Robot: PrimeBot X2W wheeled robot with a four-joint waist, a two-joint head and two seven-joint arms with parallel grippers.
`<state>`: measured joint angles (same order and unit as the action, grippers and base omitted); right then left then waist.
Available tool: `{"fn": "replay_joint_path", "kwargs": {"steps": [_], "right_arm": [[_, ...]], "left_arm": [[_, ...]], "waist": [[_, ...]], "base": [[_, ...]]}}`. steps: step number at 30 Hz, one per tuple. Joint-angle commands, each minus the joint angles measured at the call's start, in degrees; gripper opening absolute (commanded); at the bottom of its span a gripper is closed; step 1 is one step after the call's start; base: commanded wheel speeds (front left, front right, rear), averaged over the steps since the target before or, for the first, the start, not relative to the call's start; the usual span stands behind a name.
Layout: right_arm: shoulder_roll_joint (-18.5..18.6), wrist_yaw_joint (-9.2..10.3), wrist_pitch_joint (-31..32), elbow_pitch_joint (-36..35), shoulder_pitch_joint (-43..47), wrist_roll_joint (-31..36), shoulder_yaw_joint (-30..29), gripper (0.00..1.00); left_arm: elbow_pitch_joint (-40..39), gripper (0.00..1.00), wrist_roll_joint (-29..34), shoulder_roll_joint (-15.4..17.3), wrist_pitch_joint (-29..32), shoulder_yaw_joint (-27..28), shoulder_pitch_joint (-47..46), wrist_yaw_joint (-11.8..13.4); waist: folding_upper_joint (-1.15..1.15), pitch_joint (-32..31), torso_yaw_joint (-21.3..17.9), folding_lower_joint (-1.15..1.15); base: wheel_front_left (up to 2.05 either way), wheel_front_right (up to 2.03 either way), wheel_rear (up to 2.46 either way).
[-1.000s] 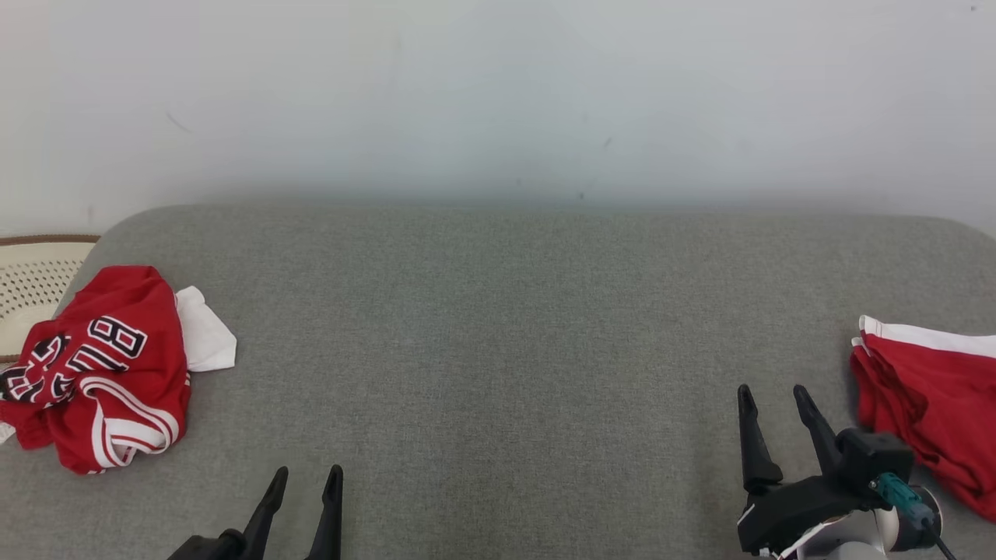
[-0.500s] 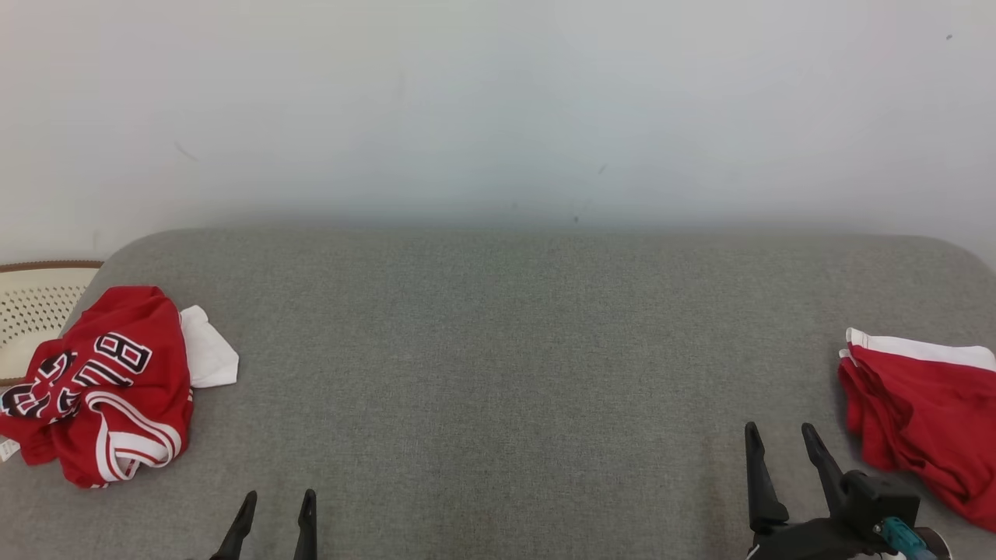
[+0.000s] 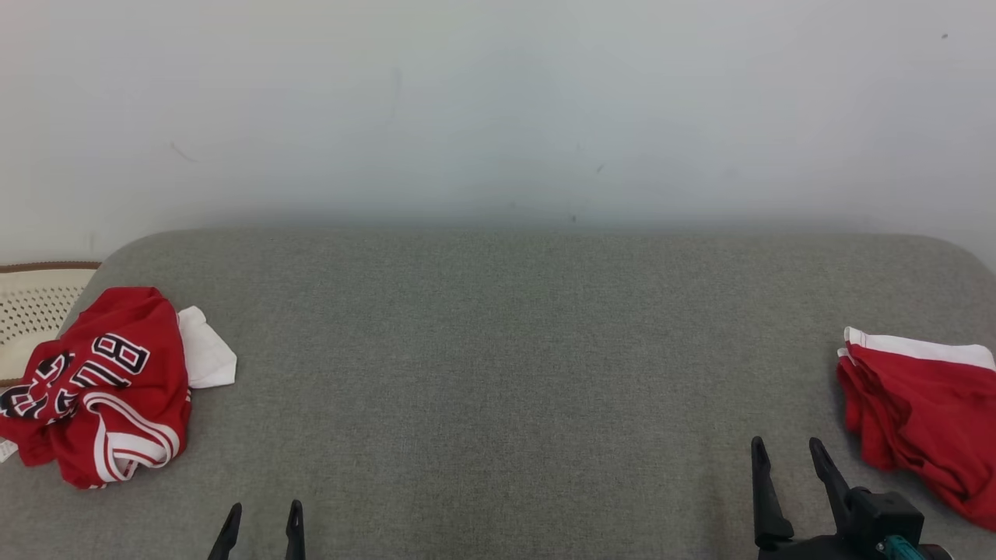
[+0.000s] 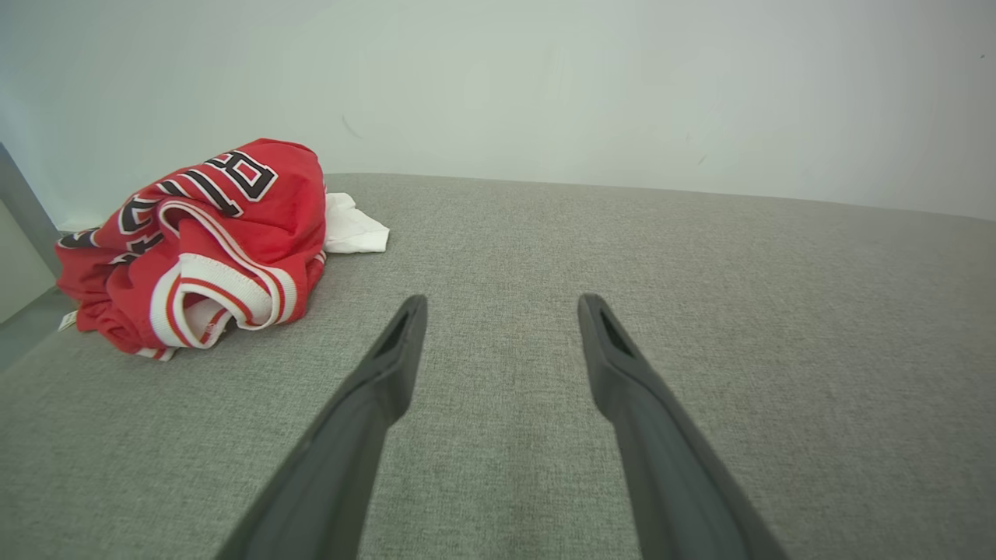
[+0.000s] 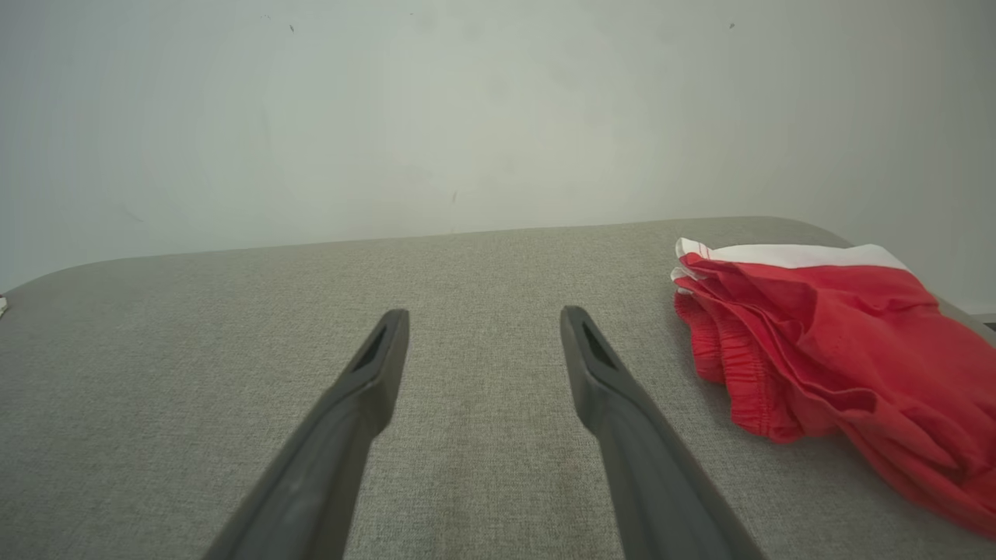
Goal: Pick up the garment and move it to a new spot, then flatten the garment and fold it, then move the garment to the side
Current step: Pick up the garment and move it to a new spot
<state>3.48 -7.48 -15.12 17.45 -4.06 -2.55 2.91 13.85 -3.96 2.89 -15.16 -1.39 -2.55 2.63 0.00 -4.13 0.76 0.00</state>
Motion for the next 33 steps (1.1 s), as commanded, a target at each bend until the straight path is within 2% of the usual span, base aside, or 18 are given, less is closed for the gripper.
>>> {"fn": "replay_joint_path", "kwargs": {"steps": [1,7,16,24,33], "right_arm": [[-0.2,-0.03,0.0,-0.3,0.6,0.2,-0.2,1.0],[-0.3,-0.03,0.0,-0.6,0.0,0.1,2.3,1.0],[-0.3,-0.03,0.0,-1.0,-1.8,-0.3,5.2,1.0],[-0.3,-0.03,0.0,-0.5,-3.6,-0.8,6.9,1.0],[0.0,-0.03,0.0,-0.4,-5.1,-0.9,8.8,1.0]], "left_arm": [[0.1,1.0,0.2,0.0,0.0,0.1,0.5,0.5],[0.0,1.0,0.9,0.0,0.0,0.4,-0.2,1.5],[0.6,1.0,1.8,0.4,0.0,2.8,-1.2,1.6],[0.4,1.0,2.1,0.7,0.0,5.2,-1.8,1.8],[-0.2,1.0,1.2,0.4,0.0,7.8,-1.9,2.3]], "waist": [[0.0,0.1,0.2,0.0],[0.0,0.7,1.8,0.0],[0.0,3.0,10.5,0.0],[0.0,4.7,16.6,0.0],[0.0,7.1,21.5,0.0]], "base": [[0.0,0.0,0.0],[0.0,0.0,0.0],[0.0,0.0,0.0],[0.0,0.0,0.0],[0.0,0.0,0.0]]}}
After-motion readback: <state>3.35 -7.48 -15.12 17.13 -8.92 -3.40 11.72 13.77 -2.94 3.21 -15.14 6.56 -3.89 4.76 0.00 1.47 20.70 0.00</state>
